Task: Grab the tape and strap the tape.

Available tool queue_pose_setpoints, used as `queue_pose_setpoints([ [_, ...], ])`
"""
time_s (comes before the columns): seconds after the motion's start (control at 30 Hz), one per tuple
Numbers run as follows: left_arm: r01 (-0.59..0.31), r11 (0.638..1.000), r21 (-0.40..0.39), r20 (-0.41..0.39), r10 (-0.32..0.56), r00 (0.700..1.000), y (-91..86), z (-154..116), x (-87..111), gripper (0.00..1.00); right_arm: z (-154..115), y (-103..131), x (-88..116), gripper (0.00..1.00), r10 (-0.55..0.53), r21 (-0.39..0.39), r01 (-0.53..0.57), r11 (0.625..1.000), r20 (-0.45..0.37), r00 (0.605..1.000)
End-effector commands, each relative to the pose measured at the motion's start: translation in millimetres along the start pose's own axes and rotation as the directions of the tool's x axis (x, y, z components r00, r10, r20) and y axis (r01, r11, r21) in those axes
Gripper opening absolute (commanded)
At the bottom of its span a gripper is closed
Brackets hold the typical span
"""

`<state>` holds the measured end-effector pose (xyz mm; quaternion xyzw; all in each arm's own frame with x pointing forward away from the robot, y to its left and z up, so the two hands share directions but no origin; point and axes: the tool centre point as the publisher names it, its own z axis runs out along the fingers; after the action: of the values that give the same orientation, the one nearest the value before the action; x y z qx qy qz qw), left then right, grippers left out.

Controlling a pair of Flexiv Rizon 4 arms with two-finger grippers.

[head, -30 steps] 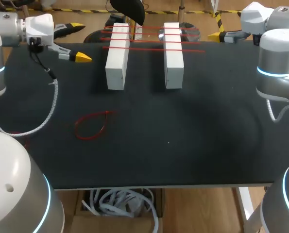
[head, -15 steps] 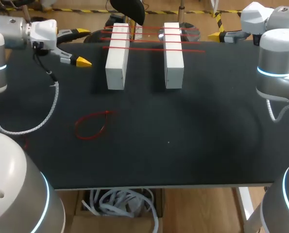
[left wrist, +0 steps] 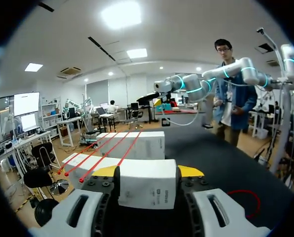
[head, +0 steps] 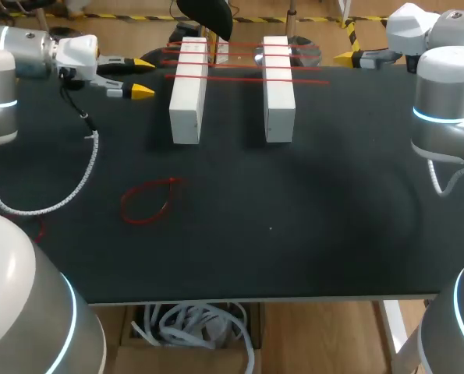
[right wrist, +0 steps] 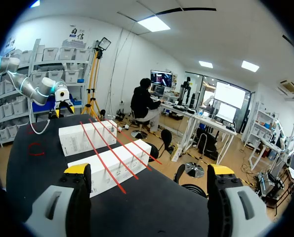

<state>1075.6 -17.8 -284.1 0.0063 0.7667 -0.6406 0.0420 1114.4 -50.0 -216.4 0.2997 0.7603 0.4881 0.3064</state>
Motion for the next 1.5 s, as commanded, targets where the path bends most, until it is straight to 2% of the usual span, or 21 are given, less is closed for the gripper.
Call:
queue_pose_setpoints([
  [0.03,0.001,1.000,0.013,-0.135,0.000,0.991,8.6,5,-12.2,0.41,0,0,0,1.00,0.000,0.000,0.000,1.000,-0.001,1.000],
  [0.1,0.001,1.000,0.016,-0.145,0.002,0.990,10.5,7,-14.8,0.32,0,0,0,1.00,0.000,0.000,0.000,1.000,-0.001,1.000],
  [0.13,0.002,1.000,0.017,-0.147,0.001,0.989,11.3,8,-16.3,0.31,0,0,0,1.00,0.000,0.000,0.000,1.000,-0.001,1.000],
  [0.73,-0.004,0.999,0.033,-0.169,0.009,0.986,22.7,18,-37.8,0.30,0,0,0,1.00,0.000,0.000,0.000,1.000,-0.001,1.000],
  [0.9,-0.003,0.999,0.038,-0.166,0.009,0.986,21.6,21,-43.0,0.35,0,0,0,1.00,0.000,0.000,0.000,1.000,-0.001,1.000],
  [1.5,0.000,0.999,0.042,-0.167,0.007,0.986,33.3,29,-62.9,0.30,0,0,0,1.00,0.000,0.000,0.000,1.000,-0.001,1.000],
])
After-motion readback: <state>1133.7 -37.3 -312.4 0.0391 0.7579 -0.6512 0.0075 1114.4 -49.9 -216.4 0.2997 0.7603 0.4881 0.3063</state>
